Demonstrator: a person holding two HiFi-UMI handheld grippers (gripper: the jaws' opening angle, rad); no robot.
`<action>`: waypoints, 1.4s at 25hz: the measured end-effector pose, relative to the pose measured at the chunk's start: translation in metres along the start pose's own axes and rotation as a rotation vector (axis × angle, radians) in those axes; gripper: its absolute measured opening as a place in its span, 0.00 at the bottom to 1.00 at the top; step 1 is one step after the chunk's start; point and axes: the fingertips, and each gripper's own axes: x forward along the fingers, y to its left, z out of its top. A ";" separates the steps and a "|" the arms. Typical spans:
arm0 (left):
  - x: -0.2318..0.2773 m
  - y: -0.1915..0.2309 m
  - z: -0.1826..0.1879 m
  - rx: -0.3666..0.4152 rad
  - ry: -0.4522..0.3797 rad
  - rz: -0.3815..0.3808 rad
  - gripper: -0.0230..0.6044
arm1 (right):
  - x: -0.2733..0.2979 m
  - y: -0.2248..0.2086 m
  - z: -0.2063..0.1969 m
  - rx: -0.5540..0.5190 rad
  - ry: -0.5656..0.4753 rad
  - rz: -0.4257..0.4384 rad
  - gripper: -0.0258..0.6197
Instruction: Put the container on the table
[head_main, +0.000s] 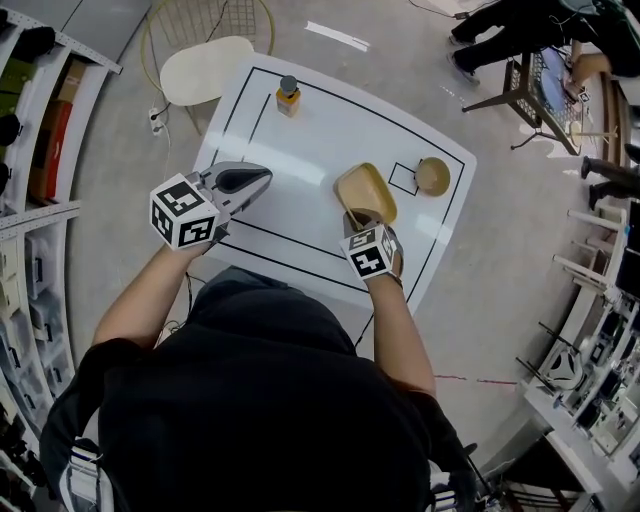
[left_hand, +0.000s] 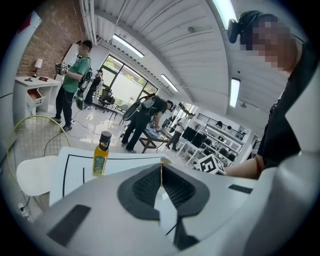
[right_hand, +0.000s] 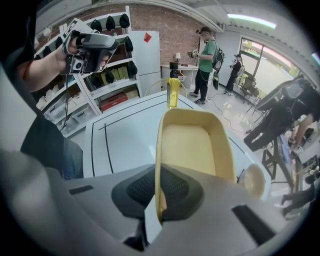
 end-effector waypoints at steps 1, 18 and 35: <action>0.000 0.002 -0.002 -0.002 0.005 0.002 0.05 | 0.002 0.000 0.000 -0.003 0.001 0.001 0.05; 0.018 0.004 -0.034 -0.001 0.097 -0.050 0.05 | 0.044 0.007 -0.012 -0.076 0.061 -0.001 0.05; 0.017 0.030 -0.038 -0.037 0.078 -0.022 0.05 | 0.074 0.006 -0.018 -0.078 0.111 -0.002 0.05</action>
